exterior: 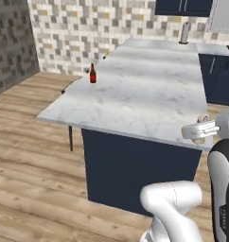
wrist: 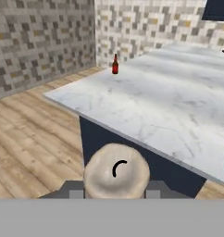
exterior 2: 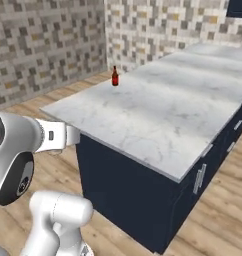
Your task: Get the candle and the beer from the cabinet and move them to the dining counter.
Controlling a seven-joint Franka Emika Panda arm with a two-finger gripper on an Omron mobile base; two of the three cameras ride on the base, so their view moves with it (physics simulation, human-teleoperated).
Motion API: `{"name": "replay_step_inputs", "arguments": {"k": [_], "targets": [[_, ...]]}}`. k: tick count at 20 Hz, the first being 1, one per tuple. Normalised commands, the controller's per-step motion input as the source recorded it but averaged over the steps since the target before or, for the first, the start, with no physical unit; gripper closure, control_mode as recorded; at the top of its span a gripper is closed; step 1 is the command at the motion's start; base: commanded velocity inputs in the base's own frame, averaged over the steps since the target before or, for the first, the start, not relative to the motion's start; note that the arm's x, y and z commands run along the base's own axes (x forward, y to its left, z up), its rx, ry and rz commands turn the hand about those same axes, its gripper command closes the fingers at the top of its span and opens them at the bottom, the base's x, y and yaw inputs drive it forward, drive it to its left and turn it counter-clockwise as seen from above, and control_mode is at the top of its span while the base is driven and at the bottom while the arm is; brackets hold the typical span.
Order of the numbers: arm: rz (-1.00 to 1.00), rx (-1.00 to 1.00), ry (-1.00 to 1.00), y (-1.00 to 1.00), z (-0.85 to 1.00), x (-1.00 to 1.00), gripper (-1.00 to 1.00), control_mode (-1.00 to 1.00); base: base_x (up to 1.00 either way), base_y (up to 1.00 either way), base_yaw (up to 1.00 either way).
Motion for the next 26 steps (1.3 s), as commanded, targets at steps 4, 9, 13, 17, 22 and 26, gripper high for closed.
{"name": "replay_step_inputs", "arguments": {"k": [4, 9, 13, 17, 22, 26], "targets": [[0.00, 0.00, 0.00, 0.00, 0.00, 0.00, 1.00, 1.00, 0.39, 0.98, 0.28], [0.00, 0.00, 0.00, 0.00, 0.00, 0.00, 1.00, 1.00, 0.56, 0.97, 0.22], [0.00, 0.00, 0.00, 0.00, 0.00, 0.00, 1.00, 1.00, 0.68, 0.94, 0.18], [0.00, 0.00, 0.00, 0.00, 0.00, 0.00, 1.00, 1.00, 0.74, 0.95, 0.13], [0.00, 0.00, 0.00, 0.00, 0.00, 0.00, 1.00, 1.00, 0.74, 0.84, 0.05], [0.00, 0.00, 0.00, 0.00, 0.00, 0.00, 1.00, 1.00, 0.69, 0.64, -0.01]]}}
